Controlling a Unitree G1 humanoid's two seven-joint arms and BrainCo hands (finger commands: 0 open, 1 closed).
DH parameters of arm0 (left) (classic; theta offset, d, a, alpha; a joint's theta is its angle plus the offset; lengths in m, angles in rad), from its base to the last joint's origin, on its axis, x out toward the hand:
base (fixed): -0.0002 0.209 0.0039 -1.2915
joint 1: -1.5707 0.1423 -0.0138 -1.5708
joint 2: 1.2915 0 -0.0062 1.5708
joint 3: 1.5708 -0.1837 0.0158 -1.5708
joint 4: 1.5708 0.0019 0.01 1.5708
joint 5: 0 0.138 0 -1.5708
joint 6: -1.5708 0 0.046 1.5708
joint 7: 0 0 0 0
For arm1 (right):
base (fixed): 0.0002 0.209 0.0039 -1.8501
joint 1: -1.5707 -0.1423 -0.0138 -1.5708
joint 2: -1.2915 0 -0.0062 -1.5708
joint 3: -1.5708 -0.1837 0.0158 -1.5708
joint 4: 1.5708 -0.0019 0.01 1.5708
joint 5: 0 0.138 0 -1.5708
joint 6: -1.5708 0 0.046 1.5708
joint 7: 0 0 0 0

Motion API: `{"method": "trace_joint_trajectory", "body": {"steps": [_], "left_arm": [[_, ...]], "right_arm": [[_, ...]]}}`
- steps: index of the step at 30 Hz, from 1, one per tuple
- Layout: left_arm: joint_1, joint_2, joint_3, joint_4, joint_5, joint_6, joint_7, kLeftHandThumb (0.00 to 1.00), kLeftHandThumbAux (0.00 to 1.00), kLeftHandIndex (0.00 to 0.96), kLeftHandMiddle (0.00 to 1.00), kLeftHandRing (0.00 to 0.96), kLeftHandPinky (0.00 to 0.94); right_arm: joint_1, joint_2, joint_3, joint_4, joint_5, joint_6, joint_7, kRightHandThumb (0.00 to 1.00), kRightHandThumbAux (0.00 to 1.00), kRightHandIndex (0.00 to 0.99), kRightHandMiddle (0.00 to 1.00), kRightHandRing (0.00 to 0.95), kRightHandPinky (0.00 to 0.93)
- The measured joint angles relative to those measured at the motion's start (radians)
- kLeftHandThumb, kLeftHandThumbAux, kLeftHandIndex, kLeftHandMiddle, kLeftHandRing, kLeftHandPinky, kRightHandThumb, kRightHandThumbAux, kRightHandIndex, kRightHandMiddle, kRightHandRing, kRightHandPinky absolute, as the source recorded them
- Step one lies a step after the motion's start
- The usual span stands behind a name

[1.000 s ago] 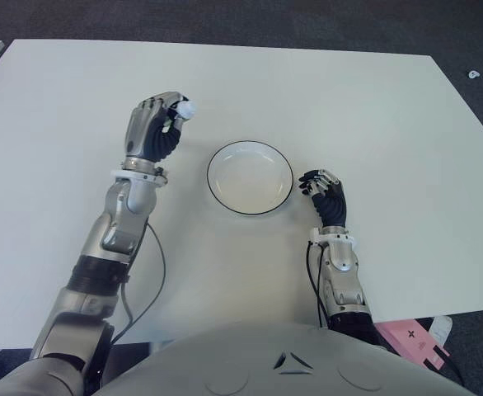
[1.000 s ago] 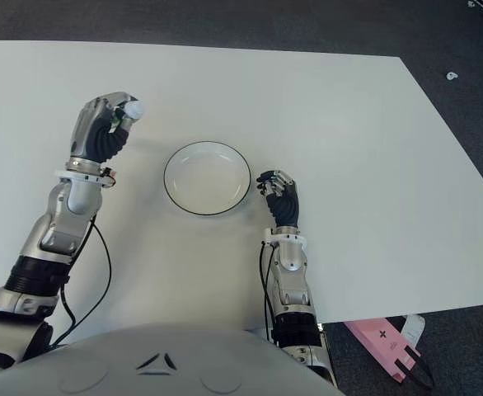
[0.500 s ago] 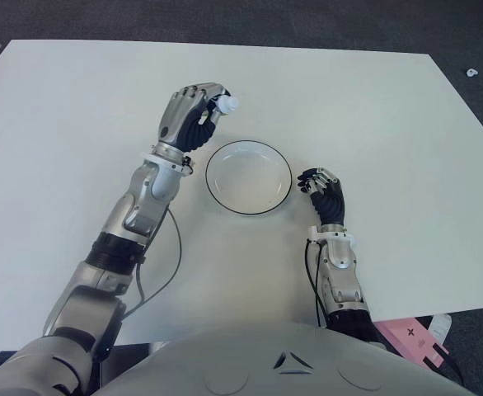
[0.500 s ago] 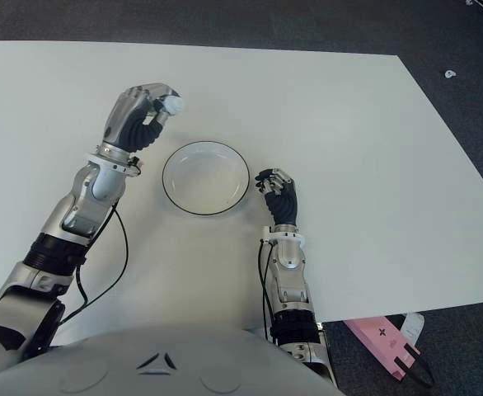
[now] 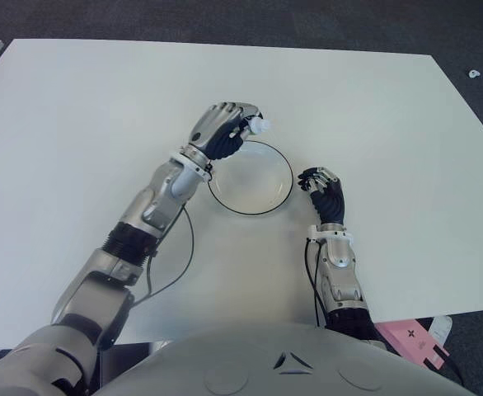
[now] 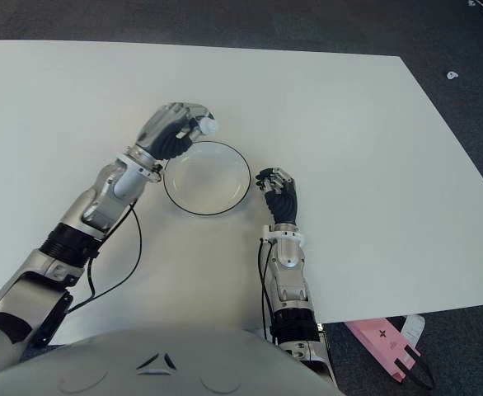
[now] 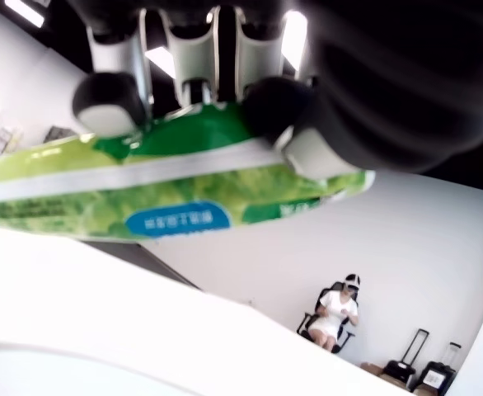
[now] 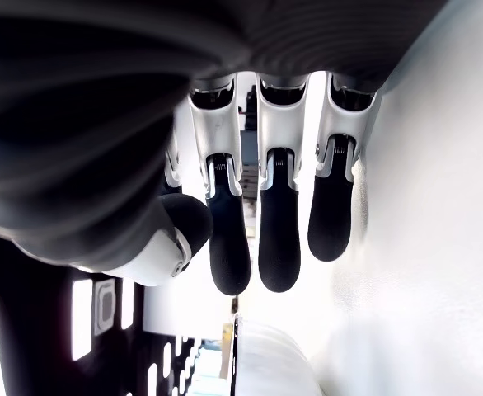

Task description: Put the toothpaste on the table into the plate.

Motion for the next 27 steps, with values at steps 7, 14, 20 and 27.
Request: {"method": "trace_joint_trajectory", "body": {"steps": [7, 14, 20, 27], "left_arm": [[-0.020, -0.009, -0.037, 0.057, 0.002, -0.011, -0.039, 0.853, 0.667, 0.402, 0.548, 0.879, 0.871], [-0.046, -0.009, -0.055, 0.119, 0.013, -0.048, -0.039, 0.854, 0.666, 0.402, 0.549, 0.881, 0.875], [-0.057, -0.009, -0.074, 0.168, 0.021, -0.062, -0.038, 0.854, 0.667, 0.401, 0.547, 0.879, 0.865], [-0.050, -0.010, -0.092, 0.220, 0.032, -0.087, -0.013, 0.853, 0.668, 0.399, 0.543, 0.876, 0.864]], "right_arm": [[-0.001, 0.000, 0.002, -0.002, 0.000, 0.004, -0.007, 0.705, 0.731, 0.429, 0.494, 0.490, 0.484], [0.008, 0.001, 0.002, -0.011, 0.000, 0.005, -0.008, 0.705, 0.730, 0.428, 0.493, 0.483, 0.473], [0.022, 0.002, 0.003, -0.022, 0.000, 0.006, -0.009, 0.705, 0.730, 0.428, 0.499, 0.489, 0.479], [0.034, 0.003, 0.005, -0.033, 0.000, 0.006, -0.009, 0.705, 0.730, 0.429, 0.498, 0.485, 0.479]]}}
